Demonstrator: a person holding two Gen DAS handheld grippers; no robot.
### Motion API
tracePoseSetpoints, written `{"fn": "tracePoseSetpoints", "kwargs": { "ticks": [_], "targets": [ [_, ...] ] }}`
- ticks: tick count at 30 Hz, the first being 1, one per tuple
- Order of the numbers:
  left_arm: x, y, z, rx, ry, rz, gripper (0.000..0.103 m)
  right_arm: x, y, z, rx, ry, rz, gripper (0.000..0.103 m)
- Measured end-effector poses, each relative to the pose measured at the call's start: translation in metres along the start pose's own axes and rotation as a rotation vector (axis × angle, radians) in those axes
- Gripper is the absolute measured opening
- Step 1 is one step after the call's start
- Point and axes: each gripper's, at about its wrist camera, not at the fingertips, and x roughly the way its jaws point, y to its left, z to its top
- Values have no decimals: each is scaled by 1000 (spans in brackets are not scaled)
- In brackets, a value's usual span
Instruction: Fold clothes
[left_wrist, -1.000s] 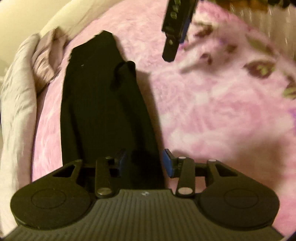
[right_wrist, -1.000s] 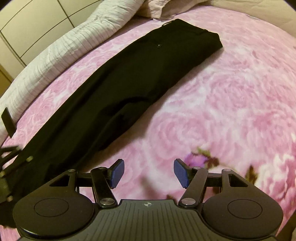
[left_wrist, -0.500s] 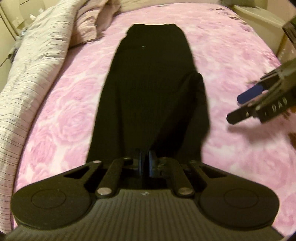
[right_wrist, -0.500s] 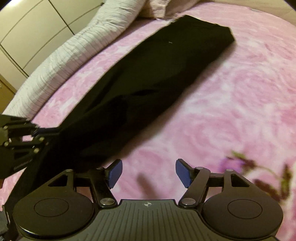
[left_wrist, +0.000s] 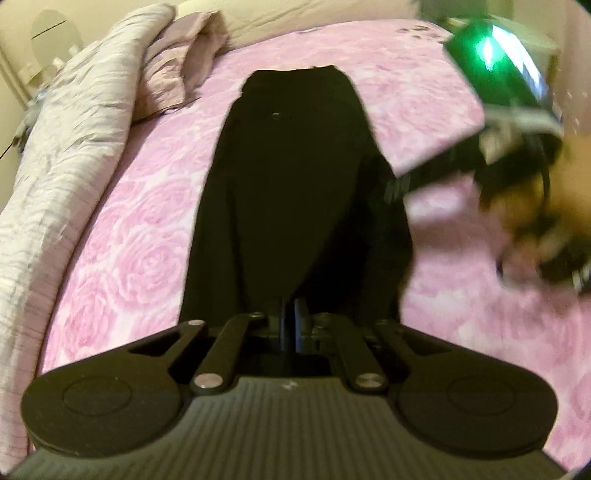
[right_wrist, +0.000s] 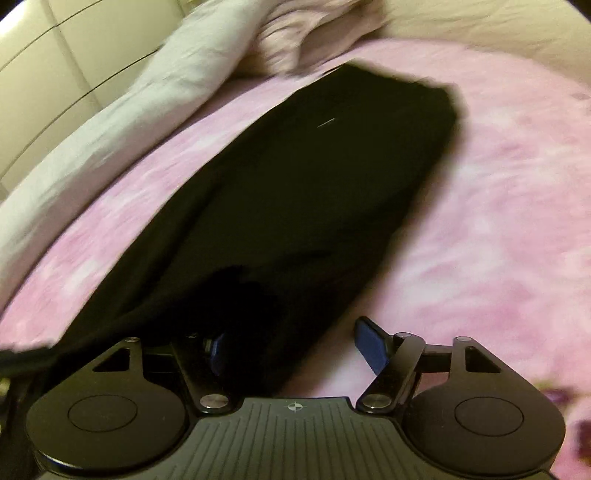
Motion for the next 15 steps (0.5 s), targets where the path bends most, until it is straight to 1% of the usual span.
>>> {"fn": "tracePoseSetpoints", "kwargs": {
  "ticks": [1, 2, 3, 4, 7, 9, 11, 14, 15],
  "targets": [
    [0, -5, -1, 22, -3, -7, 4, -8, -14, 1, 38, -11, -26, 66],
    [0, -11, -3, 47, -7, -16, 5, -16, -30, 1, 85, -8, -31, 66],
    [0, -21, -6, 92, -10, -29, 6, -23, -43, -2, 108, -3, -32, 66],
    [1, -36, -11, 160, -7, -32, 6, -27, -50, -6, 107, -1, -31, 66],
    [6, -69, -25, 305, 11, -53, 8, -35, -62, -15, 105, -3, -27, 66],
    [8, -82, -33, 351, 25, -71, 10, -37, -62, -13, 110, 0, -29, 66],
    [7, -90, -41, 371, 32, -87, 10, -36, -61, -12, 81, 7, -24, 66],
    [3, -88, -47, 334, 55, -105, 11, -38, -62, -14, 21, 21, -6, 67],
    [0, -87, -48, 317, 62, -110, 15, -41, -64, -15, 0, 30, 0, 67]
  ]
}}
